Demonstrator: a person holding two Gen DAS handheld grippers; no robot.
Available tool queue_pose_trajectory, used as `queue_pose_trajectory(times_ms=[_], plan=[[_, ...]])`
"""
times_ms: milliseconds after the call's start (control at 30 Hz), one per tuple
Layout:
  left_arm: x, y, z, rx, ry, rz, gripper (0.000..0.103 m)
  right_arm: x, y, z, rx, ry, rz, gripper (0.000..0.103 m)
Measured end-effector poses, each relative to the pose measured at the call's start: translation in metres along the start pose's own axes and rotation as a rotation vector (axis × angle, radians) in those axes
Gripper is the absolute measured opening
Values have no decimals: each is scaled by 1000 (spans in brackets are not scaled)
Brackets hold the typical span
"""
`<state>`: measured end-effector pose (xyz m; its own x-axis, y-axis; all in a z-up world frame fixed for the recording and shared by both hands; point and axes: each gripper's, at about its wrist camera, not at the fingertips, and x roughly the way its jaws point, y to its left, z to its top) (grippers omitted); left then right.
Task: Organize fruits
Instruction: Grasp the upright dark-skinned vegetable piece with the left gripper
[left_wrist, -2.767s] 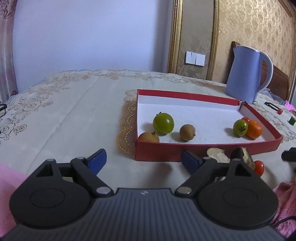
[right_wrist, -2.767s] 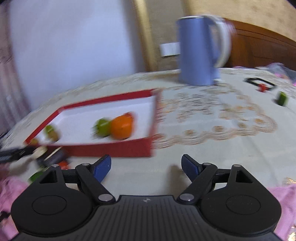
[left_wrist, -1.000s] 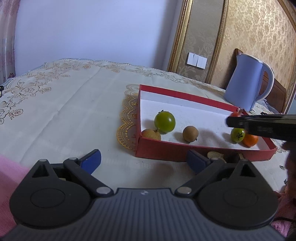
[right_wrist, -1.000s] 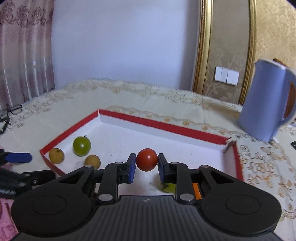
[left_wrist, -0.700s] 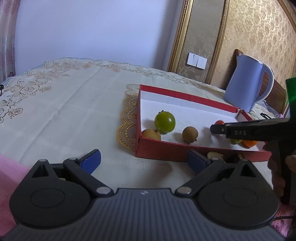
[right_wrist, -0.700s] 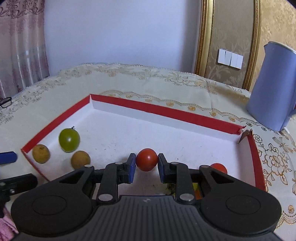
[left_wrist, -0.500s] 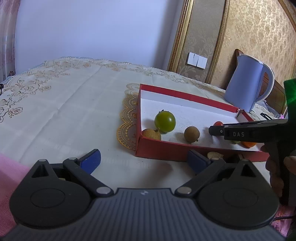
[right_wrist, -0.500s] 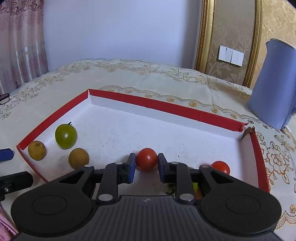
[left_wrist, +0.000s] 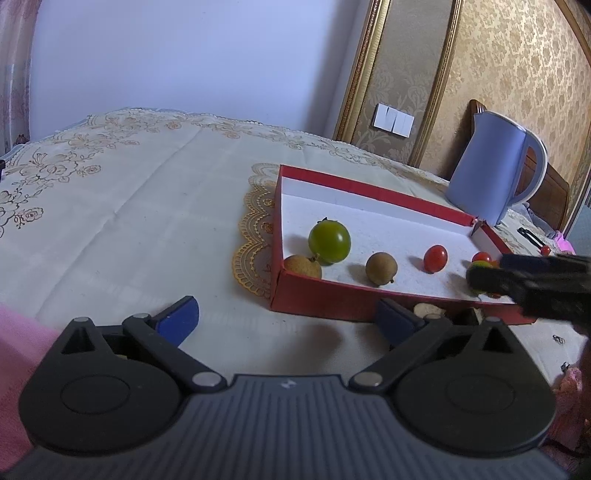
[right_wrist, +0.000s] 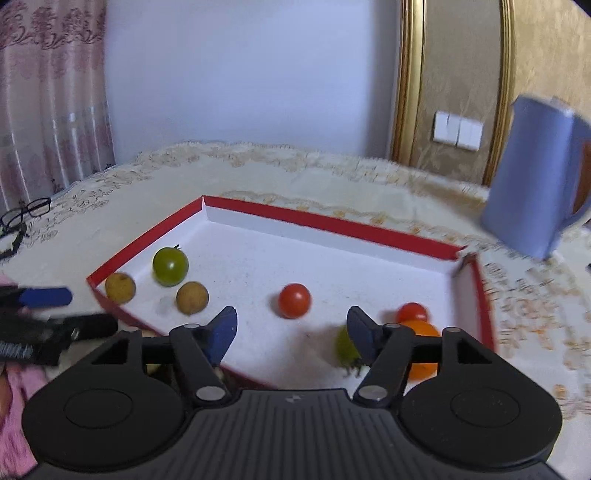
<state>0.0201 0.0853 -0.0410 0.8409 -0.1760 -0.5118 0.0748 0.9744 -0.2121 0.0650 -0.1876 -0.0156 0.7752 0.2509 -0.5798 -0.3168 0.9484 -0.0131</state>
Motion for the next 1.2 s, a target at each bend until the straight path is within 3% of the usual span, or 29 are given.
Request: queue_pose_trajectory(times_ms=[167,300,500,667,1000,1100,1200], plan=[[0,1,0,-10,-2,1,103,-34,-14,-23,27,-31,-41,66],[0,0,-1,-8,-3,2,103,-55,-42,-46,83,-56,-184,66],[-3,-2,-2,-1,-18,15,103,-55,-87,-67,203,-24,-248,69],[-10,-13,-4,48,-29,35,103,-46,-100,-71,257,35,-210,69],[-22,-58,-5,166,-79,-43,103,-41,-95,-72,233,74,-232,73],[-16,-71,-2,198,-43,-51,103,-41,-96,-72,232,76,-225,75],[-6,-81,-3,233,-19,-6,103,-41,-95,-72,231,76,-223,76]])
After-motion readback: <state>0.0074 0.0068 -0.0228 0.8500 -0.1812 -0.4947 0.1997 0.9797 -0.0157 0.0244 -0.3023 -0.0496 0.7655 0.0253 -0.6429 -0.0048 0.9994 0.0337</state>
